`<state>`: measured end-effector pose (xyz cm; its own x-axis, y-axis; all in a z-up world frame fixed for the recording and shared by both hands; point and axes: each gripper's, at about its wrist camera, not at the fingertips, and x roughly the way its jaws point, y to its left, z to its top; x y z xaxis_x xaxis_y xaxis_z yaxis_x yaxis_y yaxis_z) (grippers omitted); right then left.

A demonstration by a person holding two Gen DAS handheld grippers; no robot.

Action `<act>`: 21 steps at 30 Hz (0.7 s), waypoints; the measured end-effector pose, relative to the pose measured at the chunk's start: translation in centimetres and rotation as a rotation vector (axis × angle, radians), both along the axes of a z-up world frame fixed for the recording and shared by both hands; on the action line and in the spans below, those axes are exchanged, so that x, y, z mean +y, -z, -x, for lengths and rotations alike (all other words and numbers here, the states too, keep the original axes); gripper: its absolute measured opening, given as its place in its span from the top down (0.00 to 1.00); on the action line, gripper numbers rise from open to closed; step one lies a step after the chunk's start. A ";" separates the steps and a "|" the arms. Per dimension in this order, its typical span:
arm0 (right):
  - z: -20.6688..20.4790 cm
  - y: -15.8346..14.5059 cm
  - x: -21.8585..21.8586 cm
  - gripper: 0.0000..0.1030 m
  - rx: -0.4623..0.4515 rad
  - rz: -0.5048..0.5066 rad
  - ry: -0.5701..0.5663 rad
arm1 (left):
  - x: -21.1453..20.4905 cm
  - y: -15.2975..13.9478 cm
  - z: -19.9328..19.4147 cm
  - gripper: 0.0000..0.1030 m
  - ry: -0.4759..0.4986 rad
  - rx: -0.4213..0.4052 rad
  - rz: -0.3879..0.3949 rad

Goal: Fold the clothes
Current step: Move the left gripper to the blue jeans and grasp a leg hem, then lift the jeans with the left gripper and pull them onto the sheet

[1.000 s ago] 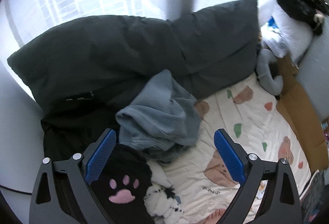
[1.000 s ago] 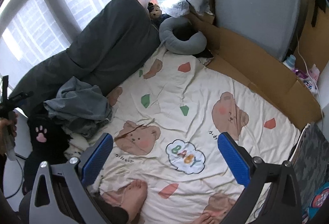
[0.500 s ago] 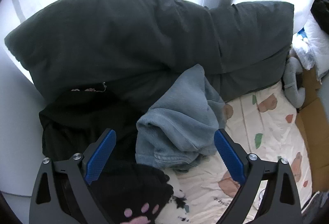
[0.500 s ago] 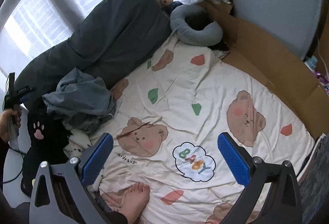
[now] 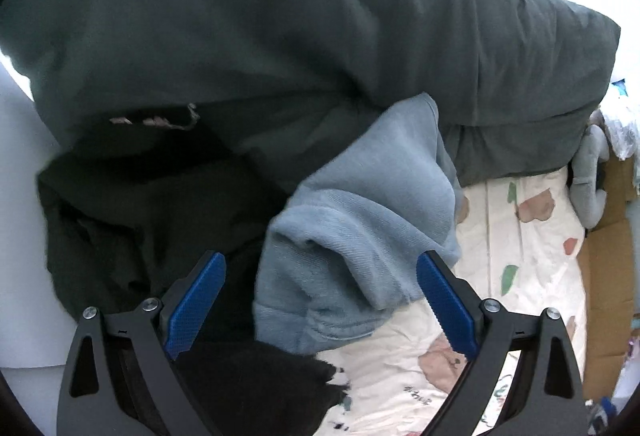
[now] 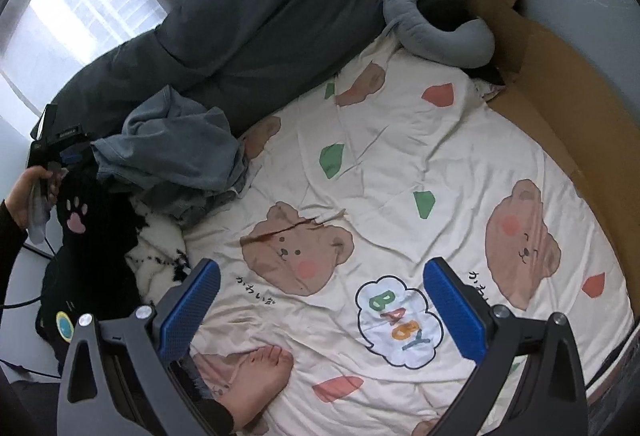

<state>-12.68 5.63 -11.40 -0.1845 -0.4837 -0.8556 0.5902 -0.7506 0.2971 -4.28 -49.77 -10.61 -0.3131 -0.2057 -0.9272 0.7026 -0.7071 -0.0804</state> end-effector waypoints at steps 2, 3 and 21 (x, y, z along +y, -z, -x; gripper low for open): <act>0.1 0.6 -0.1 0.01 0.010 0.017 -0.006 | -0.2 0.4 0.2 0.07 -0.004 0.013 -0.003; 0.2 0.9 -0.2 0.01 0.014 0.022 -0.013 | -0.3 0.5 0.2 0.07 -0.007 0.022 -0.003; 0.3 5.5 -1.0 0.13 -0.022 0.041 -0.040 | 5.0 -1.1 3.0 0.89 0.194 0.171 -0.003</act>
<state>-12.94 4.61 -16.87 -0.1451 -0.5251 -0.8386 0.6127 -0.7131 0.3406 -7.30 -44.72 -9.55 -0.4983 -0.1237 -0.8582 0.5302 -0.8266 -0.1888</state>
